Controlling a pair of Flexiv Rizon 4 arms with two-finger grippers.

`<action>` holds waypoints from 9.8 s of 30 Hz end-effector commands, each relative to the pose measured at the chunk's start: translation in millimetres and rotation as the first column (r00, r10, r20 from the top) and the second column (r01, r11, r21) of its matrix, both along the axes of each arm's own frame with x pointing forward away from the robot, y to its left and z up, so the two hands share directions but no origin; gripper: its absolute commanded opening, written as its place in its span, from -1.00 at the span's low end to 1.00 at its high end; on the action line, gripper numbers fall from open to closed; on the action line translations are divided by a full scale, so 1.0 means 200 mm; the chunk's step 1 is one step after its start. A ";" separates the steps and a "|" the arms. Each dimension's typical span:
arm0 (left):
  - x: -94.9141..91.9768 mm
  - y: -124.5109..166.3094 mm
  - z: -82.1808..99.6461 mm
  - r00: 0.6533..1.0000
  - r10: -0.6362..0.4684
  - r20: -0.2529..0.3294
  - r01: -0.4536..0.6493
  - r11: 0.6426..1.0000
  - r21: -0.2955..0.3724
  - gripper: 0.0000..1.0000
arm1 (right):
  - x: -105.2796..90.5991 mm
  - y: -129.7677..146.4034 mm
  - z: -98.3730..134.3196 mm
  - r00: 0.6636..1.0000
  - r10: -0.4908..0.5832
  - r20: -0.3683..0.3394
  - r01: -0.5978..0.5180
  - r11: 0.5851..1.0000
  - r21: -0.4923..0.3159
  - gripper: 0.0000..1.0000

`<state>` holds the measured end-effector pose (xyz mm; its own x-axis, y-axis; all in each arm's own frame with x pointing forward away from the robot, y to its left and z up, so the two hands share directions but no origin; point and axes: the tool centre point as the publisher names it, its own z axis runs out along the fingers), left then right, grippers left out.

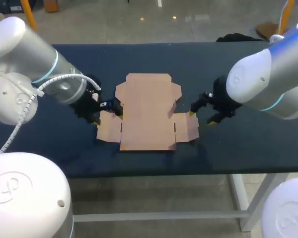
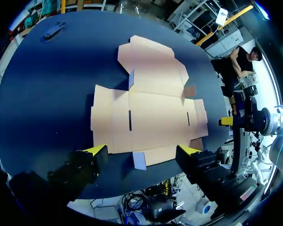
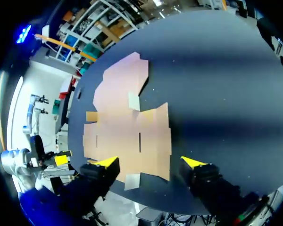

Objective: Assemble the packaging by folding the flat box into shape, placing the metal phone stand inside, and closing the box properly

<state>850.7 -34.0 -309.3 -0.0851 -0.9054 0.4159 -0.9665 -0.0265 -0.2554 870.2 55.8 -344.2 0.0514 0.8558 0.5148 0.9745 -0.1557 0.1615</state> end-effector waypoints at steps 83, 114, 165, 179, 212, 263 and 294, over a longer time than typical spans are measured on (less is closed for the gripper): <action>0.73 0.30 0.15 0.961 -0.247 -0.123 0.212 0.947 -0.242 1.00 | 0.87 0.14 -0.24 0.992 0.124 -0.001 -0.115 0.920 0.375 0.07; 0.75 0.35 0.13 0.964 -0.224 -0.142 0.184 0.950 -0.251 1.00 | 1.08 0.28 -0.37 0.986 0.167 -0.006 -0.151 0.904 0.399 -0.22; 0.69 0.29 0.12 0.935 -0.352 0.026 0.344 0.891 -0.296 1.00 | 1.04 0.33 -0.07 0.966 0.133 0.222 -0.239 0.787 0.569 -1.00; 0.69 0.29 0.12 0.935 -0.352 0.026 0.344 0.891 -0.296 1.00 | 1.04 0.33 -0.07 0.966 0.133 0.222 -0.239 0.787 0.569 -1.00; 0.87 0.29 0.20 0.784 -0.450 0.428 0.580 0.776 -0.246 1.00 | 1.09 0.32 0.12 0.882 0.039 0.469 -0.357 0.705 0.613 -1.00; 1.19 -0.07 0.25 0.473 -0.510 0.719 0.849 0.482 -0.217 0.73 | 1.18 0.36 0.34 0.740 -0.002 0.673 -0.542 0.590 0.598 -1.00; 1.18 -0.25 0.25 0.421 -0.500 0.757 0.885 0.409 -0.222 -0.23 | 1.23 0.38 0.38 0.714 -0.009 0.700 -0.565 0.583 0.583 -1.00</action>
<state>1080.8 -83.7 -256.7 -0.9223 -0.0415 0.3843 -0.3803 0.2761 -0.8827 1113.4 133.3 -266.8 -0.6560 0.0900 0.7494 0.7183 -0.2307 0.6564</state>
